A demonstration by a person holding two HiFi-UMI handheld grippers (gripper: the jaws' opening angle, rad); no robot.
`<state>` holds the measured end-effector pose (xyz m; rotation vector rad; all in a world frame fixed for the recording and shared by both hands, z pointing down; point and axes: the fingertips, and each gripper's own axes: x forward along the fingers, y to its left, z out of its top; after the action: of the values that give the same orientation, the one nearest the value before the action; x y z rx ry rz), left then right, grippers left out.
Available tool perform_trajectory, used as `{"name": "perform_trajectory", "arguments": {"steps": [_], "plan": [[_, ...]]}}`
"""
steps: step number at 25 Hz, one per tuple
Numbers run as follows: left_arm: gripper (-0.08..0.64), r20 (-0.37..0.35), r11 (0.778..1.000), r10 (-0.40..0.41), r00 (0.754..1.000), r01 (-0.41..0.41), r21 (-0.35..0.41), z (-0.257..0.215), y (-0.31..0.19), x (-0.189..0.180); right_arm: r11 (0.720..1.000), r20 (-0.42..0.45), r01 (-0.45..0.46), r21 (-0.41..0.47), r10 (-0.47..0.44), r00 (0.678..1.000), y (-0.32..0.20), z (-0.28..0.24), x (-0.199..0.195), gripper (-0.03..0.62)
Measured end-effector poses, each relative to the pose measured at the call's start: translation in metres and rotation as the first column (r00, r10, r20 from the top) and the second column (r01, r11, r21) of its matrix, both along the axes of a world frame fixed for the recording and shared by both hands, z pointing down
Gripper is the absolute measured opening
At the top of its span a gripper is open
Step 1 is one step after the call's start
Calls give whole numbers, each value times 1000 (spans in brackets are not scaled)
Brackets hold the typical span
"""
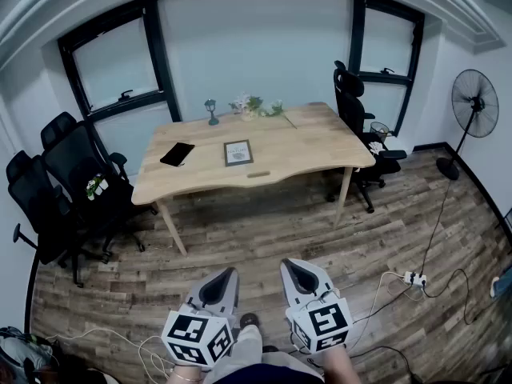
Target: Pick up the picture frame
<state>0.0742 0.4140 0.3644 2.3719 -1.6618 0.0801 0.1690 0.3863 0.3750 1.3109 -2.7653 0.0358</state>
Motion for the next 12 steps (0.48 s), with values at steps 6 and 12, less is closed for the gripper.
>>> {"name": "perform_trajectory", "arguments": {"steps": [6,12], "plan": [[8,-5,1000,10,1000,-10,-6,1,-6,1,1000,11,4,-3,-4,1000,-4,-3,-5,0],[8,-15,1000,20,1000,-20,-15,6,-18,-2,1000,44,16,-18,-15,999,-14,-2,-11,0]]}}
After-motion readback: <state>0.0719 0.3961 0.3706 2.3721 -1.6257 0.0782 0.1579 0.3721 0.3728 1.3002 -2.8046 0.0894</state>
